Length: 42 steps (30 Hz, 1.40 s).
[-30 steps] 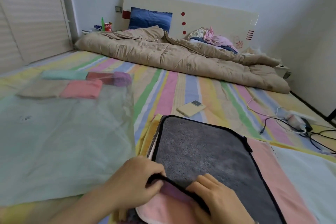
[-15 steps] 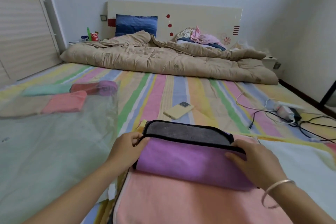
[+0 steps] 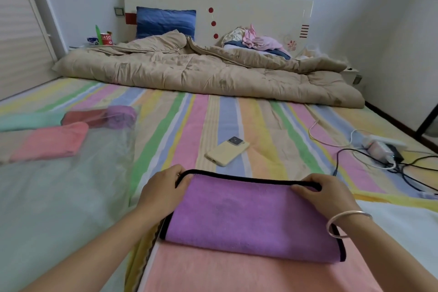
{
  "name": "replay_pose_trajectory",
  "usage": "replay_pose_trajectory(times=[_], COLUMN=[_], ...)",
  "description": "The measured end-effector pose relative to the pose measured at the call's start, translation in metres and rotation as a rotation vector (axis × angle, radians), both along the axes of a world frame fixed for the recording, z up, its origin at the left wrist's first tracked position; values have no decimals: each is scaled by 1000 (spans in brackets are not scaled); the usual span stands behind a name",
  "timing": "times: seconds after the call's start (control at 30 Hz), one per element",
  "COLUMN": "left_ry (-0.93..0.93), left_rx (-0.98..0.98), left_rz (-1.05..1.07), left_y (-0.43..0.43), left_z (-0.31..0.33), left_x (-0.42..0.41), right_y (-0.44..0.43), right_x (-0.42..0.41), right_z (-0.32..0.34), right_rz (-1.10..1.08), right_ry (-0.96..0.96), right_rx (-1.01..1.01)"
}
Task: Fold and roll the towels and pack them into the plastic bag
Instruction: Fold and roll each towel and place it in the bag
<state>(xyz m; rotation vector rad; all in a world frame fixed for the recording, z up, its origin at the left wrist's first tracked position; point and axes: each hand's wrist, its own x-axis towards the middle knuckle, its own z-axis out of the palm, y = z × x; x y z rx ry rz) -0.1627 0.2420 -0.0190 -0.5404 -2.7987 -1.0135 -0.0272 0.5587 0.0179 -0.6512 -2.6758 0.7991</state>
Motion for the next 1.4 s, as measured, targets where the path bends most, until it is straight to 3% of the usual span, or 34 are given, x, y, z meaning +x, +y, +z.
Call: replay_pose_trajectory(times=[0.17, 0.27, 0.4, 0.5, 0.6, 0.7, 0.77, 0.8, 0.87, 0.93, 1.03, 1.1, 1.17, 1.3, 1.4], left_ry=[-16, 224, 484, 360, 267, 347, 325, 288, 62, -114, -440, -477, -526, -548, -499], left_rx=[-81, -227, -144, -83, -172, -386, -412, -359, -50, 343, 752, 795, 782, 468, 496], left_rz=[29, 129, -16, -290, -473, -507, -485, -497, -505, -315, -14, 45, 95, 177, 90], left_y=[6, 8, 22, 50, 75, 85, 86, 86, 86, 79, 56, 35, 18, 1, -1], left_z=[0, 10, 21, 27, 11, -12, -17, -15, -4, 12, 32, 40, 45, 34, 26], left_x=[2, 13, 44, 80, 108, 110, 108, 107, 105, 98, 79, 65, 56, 43, 41], right_y=[-9, -14, -15, -15, -20, -24, -30, -35, -52, -77, -121, -149, -172, -189, -168], right_x=[3, 16, 34, 39, 42, 43, 39, 36, 25, 12, -13, -26, -33, -31, -22], right_z=[-8, -8, 0, 6, 14, 26, 37, 44, 60, 74, 77, 68, 55, 38, 36], right_rz=[-124, -254, -259, -246, -272, -276, -262, -242, -180, -86, 41, 105, 171, 312, 313], right_ry=[-62, -124, -254, -261, -296, -316, -288, -263, -194, -154, -163, -180, -214, -322, -237], right_rx=[163, 196, -8, -200, -359, -479, -511, -525, -600, -676, -642, -609, -738, -985, -989])
